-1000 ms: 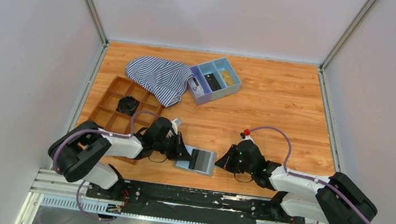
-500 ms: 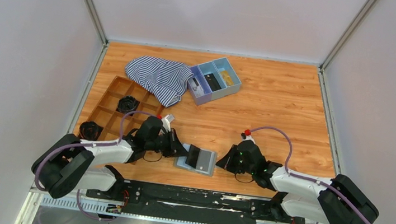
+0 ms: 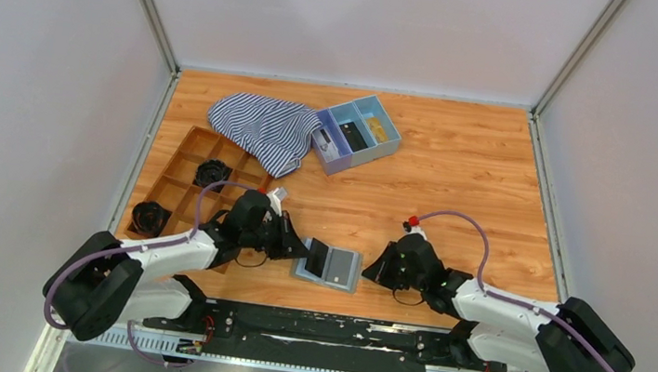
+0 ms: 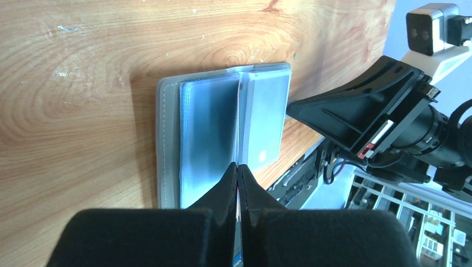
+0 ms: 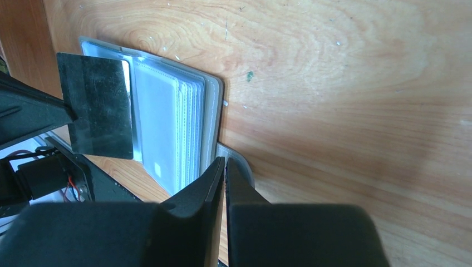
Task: Take the credit cards out of the card holder
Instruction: Remove the credit card from the card holder.
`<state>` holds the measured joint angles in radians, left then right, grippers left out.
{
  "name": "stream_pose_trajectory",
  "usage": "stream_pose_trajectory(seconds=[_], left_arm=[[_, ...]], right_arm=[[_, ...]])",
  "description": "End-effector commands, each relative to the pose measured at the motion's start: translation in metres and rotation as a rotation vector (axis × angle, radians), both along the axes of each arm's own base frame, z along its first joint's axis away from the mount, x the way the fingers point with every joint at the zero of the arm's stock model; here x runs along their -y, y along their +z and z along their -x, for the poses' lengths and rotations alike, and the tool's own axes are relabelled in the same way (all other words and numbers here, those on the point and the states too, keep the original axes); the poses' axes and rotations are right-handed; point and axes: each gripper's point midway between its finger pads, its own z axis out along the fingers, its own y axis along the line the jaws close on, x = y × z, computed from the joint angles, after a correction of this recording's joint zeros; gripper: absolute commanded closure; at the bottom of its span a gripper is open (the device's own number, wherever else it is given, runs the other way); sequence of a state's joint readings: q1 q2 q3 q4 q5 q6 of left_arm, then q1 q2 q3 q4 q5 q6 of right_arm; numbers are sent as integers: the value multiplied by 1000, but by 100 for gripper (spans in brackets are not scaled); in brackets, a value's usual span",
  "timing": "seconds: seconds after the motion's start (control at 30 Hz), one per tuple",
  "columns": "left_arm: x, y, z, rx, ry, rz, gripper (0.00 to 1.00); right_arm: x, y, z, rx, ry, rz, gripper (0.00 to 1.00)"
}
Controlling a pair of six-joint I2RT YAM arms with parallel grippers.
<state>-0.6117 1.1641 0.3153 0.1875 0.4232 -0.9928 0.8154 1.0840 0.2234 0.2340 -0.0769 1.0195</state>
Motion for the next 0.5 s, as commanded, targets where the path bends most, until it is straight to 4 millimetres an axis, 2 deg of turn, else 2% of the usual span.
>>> stream_pose_trajectory(seconds=[0.0,0.1,0.23,0.47], left_arm=[[1,2,-3,11,-20,-13,100],[4,10,-5,21,-26,5,100],[5,15,-8,34,-22,14,100],[3,1,-6,11,-32,-24,100]], right_arm=[[16,-8,6,1,9,86,92],[9,11,-1,49,18,49,90],[-2,34,-9,111,40,6,81],[-45,57,-16,131,176,-65,79]])
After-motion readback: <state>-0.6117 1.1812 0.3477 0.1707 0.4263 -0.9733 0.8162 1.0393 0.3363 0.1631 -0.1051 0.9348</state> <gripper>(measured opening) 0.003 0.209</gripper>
